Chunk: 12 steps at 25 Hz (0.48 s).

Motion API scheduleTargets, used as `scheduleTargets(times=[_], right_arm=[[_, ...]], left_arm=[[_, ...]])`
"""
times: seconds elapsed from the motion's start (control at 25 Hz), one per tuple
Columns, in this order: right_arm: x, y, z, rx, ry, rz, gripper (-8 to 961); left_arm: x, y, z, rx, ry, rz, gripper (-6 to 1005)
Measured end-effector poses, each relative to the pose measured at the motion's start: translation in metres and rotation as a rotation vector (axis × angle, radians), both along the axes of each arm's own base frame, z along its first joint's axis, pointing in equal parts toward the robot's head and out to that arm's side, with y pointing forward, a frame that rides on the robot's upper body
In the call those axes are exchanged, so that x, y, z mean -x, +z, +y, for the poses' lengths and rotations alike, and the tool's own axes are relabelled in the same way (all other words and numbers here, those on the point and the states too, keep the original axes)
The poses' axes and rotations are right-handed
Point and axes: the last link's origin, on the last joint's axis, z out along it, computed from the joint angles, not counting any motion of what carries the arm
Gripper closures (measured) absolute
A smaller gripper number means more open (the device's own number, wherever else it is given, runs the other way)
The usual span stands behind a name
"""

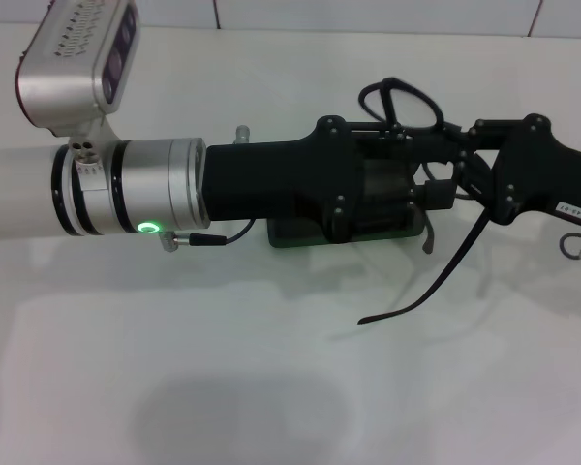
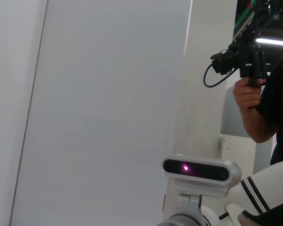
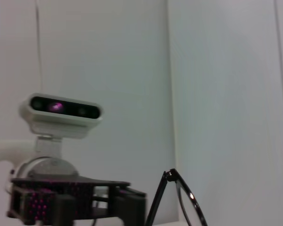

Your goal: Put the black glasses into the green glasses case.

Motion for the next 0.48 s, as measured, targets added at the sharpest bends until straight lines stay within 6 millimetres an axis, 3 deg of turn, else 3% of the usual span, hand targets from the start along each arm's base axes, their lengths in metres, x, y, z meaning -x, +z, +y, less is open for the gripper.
scheduleTargets(times=[0.48], right_arm=[[0.0042, -0.0093, -0.0060, 0.040, 0.029, -0.011, 861]], left_arm=[[-0.0021, 0.0001, -0.0005, -0.007, -0.015, -0.006, 513]])
